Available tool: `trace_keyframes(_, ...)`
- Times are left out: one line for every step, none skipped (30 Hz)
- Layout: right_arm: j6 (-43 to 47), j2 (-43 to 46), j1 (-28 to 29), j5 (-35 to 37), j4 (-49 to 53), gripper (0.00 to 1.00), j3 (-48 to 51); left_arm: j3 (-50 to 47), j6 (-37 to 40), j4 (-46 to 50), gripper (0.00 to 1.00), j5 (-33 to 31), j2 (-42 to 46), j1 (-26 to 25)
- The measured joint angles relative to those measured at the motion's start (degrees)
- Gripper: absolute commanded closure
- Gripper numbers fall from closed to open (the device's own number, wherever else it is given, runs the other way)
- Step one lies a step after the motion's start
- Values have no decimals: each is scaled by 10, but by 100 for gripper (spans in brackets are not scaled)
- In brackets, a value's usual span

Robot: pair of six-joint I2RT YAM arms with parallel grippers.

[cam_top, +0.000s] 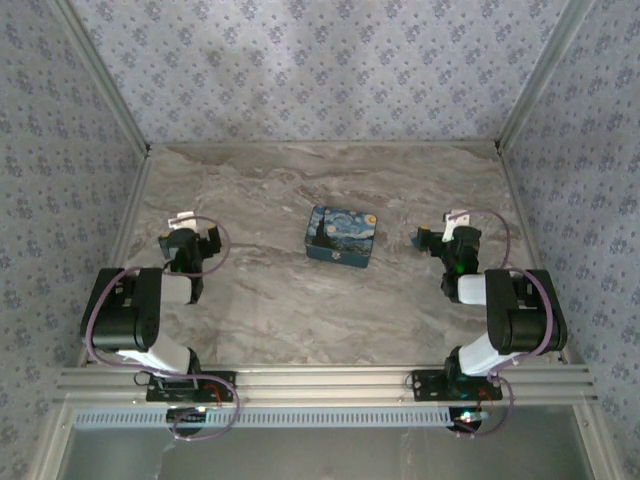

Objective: Unlock the padlock with the key

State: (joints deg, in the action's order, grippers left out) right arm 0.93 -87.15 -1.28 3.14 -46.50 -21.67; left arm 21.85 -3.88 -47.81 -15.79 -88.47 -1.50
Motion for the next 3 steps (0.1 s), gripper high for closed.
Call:
trace_keyframes(0, 0, -1, -1, 0, 0, 0, 0, 0, 0, 2, 0, 0, 0)
trace_keyframes(0, 0, -2, -2, 0, 0, 0, 0, 0, 0, 2, 0, 0, 0)
trace_keyframes(0, 0, -2, -2, 0, 0, 0, 0, 0, 0, 2, 0, 0, 0)
